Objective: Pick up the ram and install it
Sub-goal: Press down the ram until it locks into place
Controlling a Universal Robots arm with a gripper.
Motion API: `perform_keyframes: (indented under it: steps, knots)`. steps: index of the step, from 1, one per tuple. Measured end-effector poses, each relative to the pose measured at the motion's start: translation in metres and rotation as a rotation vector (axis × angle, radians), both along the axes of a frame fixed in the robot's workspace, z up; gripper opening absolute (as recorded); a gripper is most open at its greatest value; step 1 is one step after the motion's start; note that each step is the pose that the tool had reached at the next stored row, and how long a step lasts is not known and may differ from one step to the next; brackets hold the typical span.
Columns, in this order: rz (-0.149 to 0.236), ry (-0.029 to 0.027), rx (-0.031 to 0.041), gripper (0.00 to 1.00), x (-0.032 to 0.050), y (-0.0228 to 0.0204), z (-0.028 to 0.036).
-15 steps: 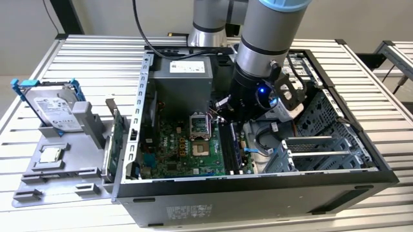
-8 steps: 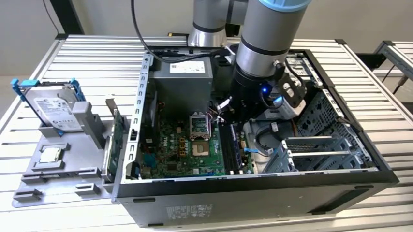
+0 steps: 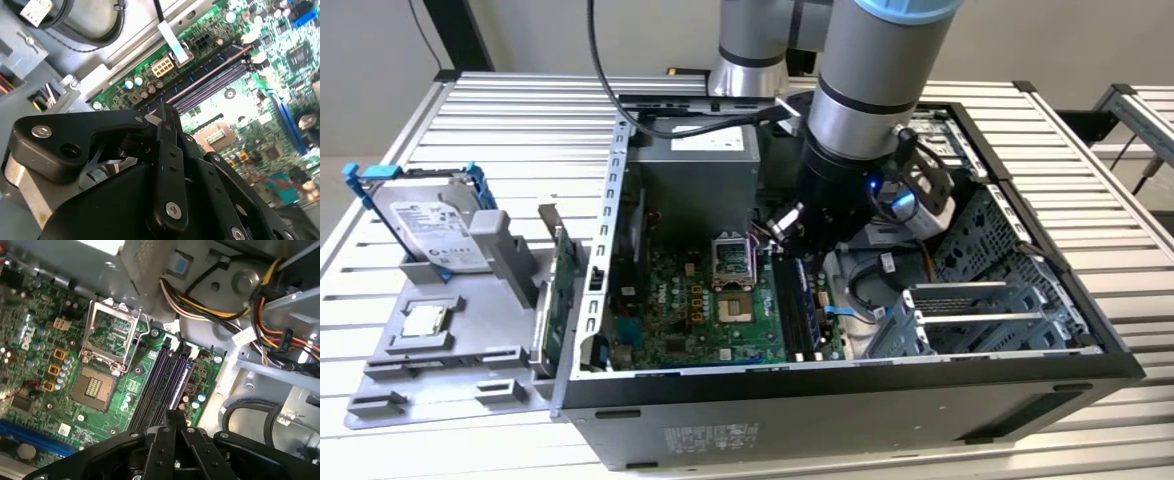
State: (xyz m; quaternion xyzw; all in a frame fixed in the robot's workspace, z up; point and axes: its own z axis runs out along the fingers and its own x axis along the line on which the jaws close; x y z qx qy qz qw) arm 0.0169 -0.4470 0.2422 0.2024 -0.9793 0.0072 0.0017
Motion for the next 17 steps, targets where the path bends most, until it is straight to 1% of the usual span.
perform_keyframes:
  steps: [12,17]
  knots:
    - [0.219,0.0,0.0,0.0,0.0,0.0,0.0002]
    - [0.298,0.0,-0.0001,0.0,0.0,0.0,0.0002]
